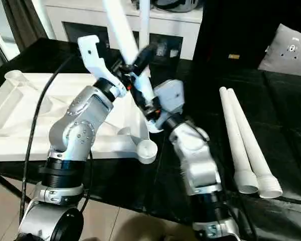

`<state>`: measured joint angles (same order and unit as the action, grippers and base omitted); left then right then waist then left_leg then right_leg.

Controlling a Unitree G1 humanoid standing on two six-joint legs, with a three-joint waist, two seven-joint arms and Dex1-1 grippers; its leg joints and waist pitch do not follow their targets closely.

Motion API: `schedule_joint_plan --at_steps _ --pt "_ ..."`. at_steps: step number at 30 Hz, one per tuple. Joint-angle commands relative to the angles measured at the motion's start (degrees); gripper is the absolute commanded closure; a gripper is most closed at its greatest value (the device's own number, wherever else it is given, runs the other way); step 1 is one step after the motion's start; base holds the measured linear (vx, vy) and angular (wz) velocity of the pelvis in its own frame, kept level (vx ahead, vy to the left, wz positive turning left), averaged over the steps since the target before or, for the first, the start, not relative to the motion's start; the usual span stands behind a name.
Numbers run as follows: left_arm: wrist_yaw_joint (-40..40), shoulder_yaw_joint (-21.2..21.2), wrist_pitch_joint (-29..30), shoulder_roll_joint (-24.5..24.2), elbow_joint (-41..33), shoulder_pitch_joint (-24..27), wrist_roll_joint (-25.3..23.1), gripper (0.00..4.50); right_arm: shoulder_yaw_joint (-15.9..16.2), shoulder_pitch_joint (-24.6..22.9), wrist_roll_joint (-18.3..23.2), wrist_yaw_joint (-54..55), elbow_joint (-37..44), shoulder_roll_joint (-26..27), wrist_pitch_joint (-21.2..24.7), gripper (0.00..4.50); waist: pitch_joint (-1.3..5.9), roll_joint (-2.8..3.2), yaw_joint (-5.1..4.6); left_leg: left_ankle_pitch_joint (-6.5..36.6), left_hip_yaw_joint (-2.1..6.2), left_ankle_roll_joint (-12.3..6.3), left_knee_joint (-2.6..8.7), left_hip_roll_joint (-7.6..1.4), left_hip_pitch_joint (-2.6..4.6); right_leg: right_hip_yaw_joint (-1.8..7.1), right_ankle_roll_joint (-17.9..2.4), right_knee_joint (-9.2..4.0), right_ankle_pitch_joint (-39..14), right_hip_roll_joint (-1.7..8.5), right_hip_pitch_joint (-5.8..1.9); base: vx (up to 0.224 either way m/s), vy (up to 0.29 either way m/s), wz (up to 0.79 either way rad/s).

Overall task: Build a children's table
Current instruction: Pick table leg

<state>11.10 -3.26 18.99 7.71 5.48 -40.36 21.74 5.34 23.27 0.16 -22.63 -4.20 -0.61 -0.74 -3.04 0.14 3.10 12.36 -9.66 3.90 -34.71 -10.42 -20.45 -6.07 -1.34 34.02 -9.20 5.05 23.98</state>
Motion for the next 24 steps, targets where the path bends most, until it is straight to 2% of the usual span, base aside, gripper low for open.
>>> schedule_joint_plan --at_steps 1,2,4,6,7,10,11,16,18,24 --pt "-1.5 1.1 -1.1 3.4 0.4 1.2 -1.6 0.86 0.3 1.0 -1.3 1.9 -0.5 0.4 -3.0 2.66 4.19 -0.76 -0.17 2.6 0.38 -4.86 3.53 -1.84 -0.63 3.03 -6.9 -3.74 -12.1 2.85 -4.3 0.0 0.0 0.0" --pt "-1.4 1.3 -1.1 3.7 0.2 1.4 -1.4 1.05 0.3 1.2 -1.4 2.6 -1.0 0.7 -3.6 2.66 4.21 -0.7 -0.17 2.6 0.41 -5.08 3.51 -1.9 -0.62 3.07 -7.3 -3.6 -11.6 2.93 -4.31 0.0 0.0 0.0" --pt "-1.2 2.0 -1.1 4.0 -0.1 1.9 -1.0 1.13 0.1 1.8 -2.9 5.5 -2.9 0.9 -6.6 2.66 4.21 -0.86 -0.17 2.6 0.31 -5.36 3.45 -1.83 -0.61 3.13 -7.9 -3.52 -11.5 2.99 -4.25 0.0 0.0 0.0" --pt "-1.2 2.2 -1.3 4.0 -0.1 2.1 -0.9 1.29 -0.2 1.9 -2.1 5.3 -3.4 1.2 -6.0 2.66 4.14 -0.72 -0.27 3.0 0.29 -5.59 3.48 -1.81 -0.58 3.1 -8.2 -3.59 -12.0 2.88 -4.26 0.0 0.0 0.0" --pt "-1.2 2.2 -1.3 4.0 -0.1 2.1 -0.9 1.53 -0.2 1.9 -2.2 5.4 -3.6 1.2 -6.3 2.66 4.15 -0.76 -0.29 3.1 0.3 -5.68 3.46 -1.84 -0.59 3.11 -8.1 -3.59 -11.9 2.87 -4.28 0.0 0.0 0.0" --pt "-1.5 2.5 -2.0 4.1 0.2 2.2 -0.7 1.58 -0.4 2.2 -2.7 6.5 -5.2 1.2 -8.2 2.66 4.16 -0.75 -0.4 3.5 0.29 -5.76 3.47 -1.84 -0.58 3.08 -8.2 -3.61 -11.9 2.91 -4.25 0.0 0.0 0.0" --pt "-1.5 2.5 -2.1 4.2 0.3 2.2 -0.7 1.87 -0.4 2.2 -2.7 6.6 -5.4 1.2 -8.5 2.66 4.15 -0.77 -0.44 3.6 0.29 -5.76 3.45 -1.82 -0.6 3.09 -8.1 -3.61 -11.9 2.86 -4.27 0.0 0.0 0.0" --pt "-1.7 2.8 -2.6 4.2 0.1 2.6 -0.1 2.15 0.5 2.4 -3.2 7.0 -7.2 1.1 -10.8 2.66 4.25 -0.81 -0.75 3.2 0.29 -6.28 3.32 -1.8 -0.67 3.09 -8.8 -3.38 -10.6 2.89 -4.35 0.0 0.0 0.0" --pt "-1.7 2.8 -2.6 4.2 0.1 2.6 0.1 2.43 0.7 2.4 -3.3 7.0 -7.4 1.1 -11.0 2.66 4.2 -0.84 -0.9 3.3 0.3 -6.46 3.32 -1.76 -0.79 3.05 -8.8 -3.42 -10.7 2.84 -4.45 0.0 0.0 0.0" --pt "-1.9 2.7 -2.8 4.1 0.1 2.8 1.0 2.6 1.0 2.7 -3.3 7.3 -8.5 0.9 -12.1 2.66 4.21 -0.83 -1.11 3.5 0.28 -6.68 3.27 -1.75 -0.74 3.0 -8.7 -3.48 -11.5 2.77 -4.34 0.0 0.0 0.0"
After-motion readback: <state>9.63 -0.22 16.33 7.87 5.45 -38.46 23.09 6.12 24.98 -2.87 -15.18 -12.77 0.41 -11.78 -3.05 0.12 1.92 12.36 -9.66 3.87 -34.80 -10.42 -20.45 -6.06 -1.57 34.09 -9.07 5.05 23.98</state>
